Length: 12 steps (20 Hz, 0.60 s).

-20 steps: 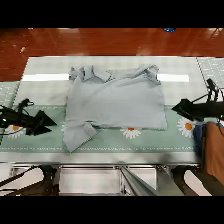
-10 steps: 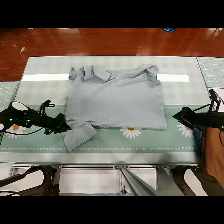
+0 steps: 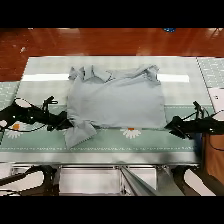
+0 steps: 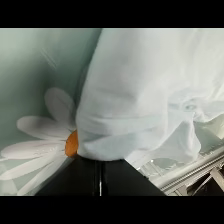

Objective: Fold the shirts.

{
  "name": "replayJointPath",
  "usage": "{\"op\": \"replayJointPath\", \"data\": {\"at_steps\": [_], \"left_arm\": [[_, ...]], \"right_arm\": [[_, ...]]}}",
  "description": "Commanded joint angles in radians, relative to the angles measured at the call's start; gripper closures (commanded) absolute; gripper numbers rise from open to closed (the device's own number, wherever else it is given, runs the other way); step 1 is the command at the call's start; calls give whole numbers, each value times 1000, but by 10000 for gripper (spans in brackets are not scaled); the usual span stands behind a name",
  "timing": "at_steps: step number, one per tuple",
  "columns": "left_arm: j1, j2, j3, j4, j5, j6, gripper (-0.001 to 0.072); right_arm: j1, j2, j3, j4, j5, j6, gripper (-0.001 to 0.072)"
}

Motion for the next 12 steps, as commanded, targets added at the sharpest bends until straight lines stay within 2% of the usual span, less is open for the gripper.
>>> {"op": "replayJointPath", "data": {"at_steps": [1, 5, 6, 7, 9, 12], "left_arm": [[-1, -1, 3, -3, -2, 3, 691], [-1, -1, 3, -4, 4, 2, 691], [-1, -1, 4, -8, 3, 2, 691], [-1, 0, 10, -10, 1, 2, 691], [11, 11, 81, -11, -38, 3, 691], [65, 66, 336, -53, -145, 3, 692]], "right_arm": [[53, -112, 10, 120, -122, -15, 303], [160, -255, 122, 172, -196, -14, 306], [187, -289, 158, 185, -200, -16, 413], [210, -307, 202, 198, -192, -59, 687], [237, -295, 311, 223, -151, -110, 685], [236, -238, 584, 174, -36, -106, 685]]}}
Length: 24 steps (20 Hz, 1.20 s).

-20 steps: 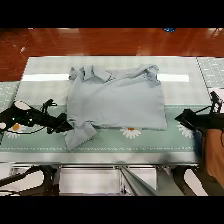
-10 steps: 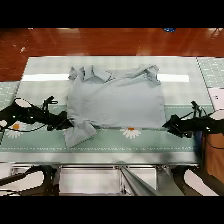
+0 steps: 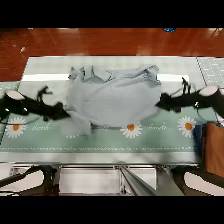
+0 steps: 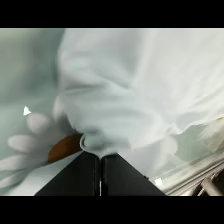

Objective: Fold the shirts.

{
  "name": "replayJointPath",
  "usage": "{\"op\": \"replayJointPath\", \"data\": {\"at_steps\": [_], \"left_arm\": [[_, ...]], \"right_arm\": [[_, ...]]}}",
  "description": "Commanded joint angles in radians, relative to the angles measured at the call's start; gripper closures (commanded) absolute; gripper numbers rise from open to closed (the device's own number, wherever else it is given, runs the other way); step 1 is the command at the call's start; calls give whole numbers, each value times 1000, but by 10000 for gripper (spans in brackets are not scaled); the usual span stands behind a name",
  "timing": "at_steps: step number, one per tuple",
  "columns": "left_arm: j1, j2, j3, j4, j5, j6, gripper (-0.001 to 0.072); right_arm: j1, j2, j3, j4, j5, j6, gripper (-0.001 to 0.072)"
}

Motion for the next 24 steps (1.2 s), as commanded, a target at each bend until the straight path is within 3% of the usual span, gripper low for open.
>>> {"op": "replayJointPath", "data": {"at_steps": [1, 6, 10, 20, 24], "left_arm": [[54, 64, 286, -80, -127, 0, 692], [78, 144, 923, -117, -224, -73, 692], [79, 159, 1319, -118, -266, -117, 692], [68, 527, 1349, -50, -194, -84, 692], [-91, 569, 1348, 97, -229, -111, 692]], "right_arm": [[19, 50, 322, -37, 106, -10, 685], [19, 224, 824, -74, 136, -2, 685], [19, 365, 1004, -144, 163, 7, 685], [19, 689, 1036, -425, 322, 70, 685], [19, 721, 1035, -459, 409, 93, 685]]}}
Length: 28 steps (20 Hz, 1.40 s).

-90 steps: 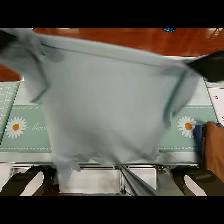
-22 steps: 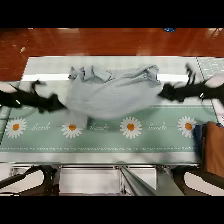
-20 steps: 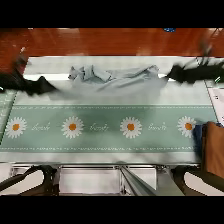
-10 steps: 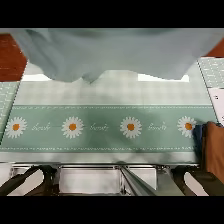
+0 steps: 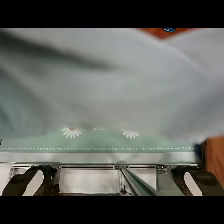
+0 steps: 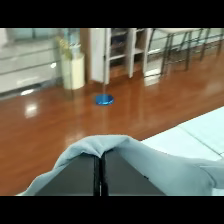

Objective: Fold the shirts.

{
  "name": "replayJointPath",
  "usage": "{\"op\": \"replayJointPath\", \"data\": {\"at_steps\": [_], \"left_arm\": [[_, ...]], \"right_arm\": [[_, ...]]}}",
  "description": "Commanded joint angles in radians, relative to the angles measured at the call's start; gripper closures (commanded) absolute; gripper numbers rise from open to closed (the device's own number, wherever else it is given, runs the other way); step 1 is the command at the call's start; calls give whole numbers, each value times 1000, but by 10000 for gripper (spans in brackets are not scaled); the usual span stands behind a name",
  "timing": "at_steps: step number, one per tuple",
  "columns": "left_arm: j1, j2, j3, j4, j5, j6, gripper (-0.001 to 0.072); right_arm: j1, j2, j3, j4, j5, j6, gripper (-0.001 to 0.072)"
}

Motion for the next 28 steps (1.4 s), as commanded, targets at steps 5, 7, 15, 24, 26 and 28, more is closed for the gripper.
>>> {"op": "replayJointPath", "data": {"at_steps": [5, 7, 15, 24, 26, 28], "left_arm": [[-127, 20, -293, 283, -50, -61, 692], [-127, -26, -463, 265, -20, -59, 692], [-133, -551, -676, 134, 323, 39, 692], [-133, -1048, -378, 42, 488, 31, 691], [-133, -1067, -365, 29, 488, 31, 623], [-119, -1061, -351, 43, 406, 27, 196]], "right_arm": [[1, 28, -160, -45, 100, 39, 685], [1, 18, -306, -44, 82, 41, 685], [1, -423, -658, 0, -268, 12, 685], [1, -1152, -290, 341, -487, 5, 684], [-5, -1221, -230, 449, -492, 10, 434], [-32, -1224, -208, 498, -468, 9, 296]]}}
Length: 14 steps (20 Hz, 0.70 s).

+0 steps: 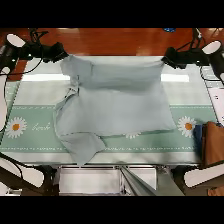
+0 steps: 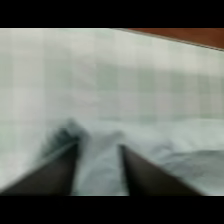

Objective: Fold the shirts.

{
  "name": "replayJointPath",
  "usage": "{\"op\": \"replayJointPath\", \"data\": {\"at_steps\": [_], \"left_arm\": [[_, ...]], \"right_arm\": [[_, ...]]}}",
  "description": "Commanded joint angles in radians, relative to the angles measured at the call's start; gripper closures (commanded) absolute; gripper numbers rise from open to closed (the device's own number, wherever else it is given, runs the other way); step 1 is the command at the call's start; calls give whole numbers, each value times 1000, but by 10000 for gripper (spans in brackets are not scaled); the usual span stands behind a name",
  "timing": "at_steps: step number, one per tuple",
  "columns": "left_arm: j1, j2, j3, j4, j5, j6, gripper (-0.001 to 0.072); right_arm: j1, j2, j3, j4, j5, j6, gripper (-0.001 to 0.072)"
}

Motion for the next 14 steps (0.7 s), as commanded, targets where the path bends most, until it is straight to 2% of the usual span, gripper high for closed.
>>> {"op": "replayJointPath", "data": {"at_steps": [1, 3, 4, 5, 6, 7, 9, 12, 14], "left_arm": [[31, -33, 62, 37, -143, -5, 197], [105, -23, 103, 154, -373, -61, 197], [154, -14, 100, 197, -492, -60, 197], [206, -2, 77, 201, -587, -60, 197], [249, 27, 22, 185, -626, -61, 197], [282, 77, -73, 175, -628, -67, 197], [324, 219, -349, 178, -571, -27, 197], [399, 465, -793, 180, -384, 4, 197], [459, 600, -1003, 179, -328, 3, 197]], "right_arm": [[-51, -57, 78, 127, 49, 3, 296], [-135, 0, 83, 109, 195, 1, 298], [-181, 37, 83, 58, 296, -11, 299], [-212, 72, 77, -32, 387, -13, 301], [-234, 117, 45, -145, 457, -11, 303], [-245, 174, -25, -247, 478, -3, 303], [-252, 323, -275, -349, 404, 21, 303], [-257, 569, -695, -262, 212, -20, 303], [-257, 707, -871, -177, 170, -67, 303]]}}
